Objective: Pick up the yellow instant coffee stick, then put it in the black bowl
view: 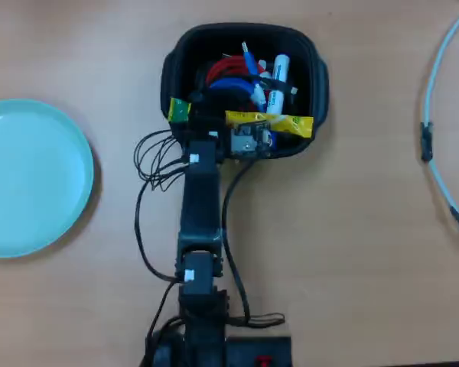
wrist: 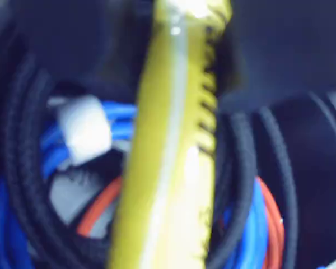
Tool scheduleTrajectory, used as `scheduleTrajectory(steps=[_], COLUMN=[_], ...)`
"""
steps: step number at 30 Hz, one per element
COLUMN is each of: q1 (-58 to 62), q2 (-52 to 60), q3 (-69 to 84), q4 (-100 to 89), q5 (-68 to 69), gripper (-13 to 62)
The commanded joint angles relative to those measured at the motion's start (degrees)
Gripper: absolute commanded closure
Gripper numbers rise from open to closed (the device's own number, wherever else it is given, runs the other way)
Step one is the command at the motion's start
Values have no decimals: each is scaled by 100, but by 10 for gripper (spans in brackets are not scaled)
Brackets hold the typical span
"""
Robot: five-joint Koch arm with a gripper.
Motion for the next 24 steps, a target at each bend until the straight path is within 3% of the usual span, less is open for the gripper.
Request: scheduleTrajectory(steps=[1,6,10,19,24], q1=[53,35,26,35,44], q2=[35,-290,-316,-325,-272], q3=[-765,-905,-879,-659,-703], q4=[-536,-554,-545,-457,272], q5=[-132,-650,-712,-694,-686], gripper=[553,535,471,143,58])
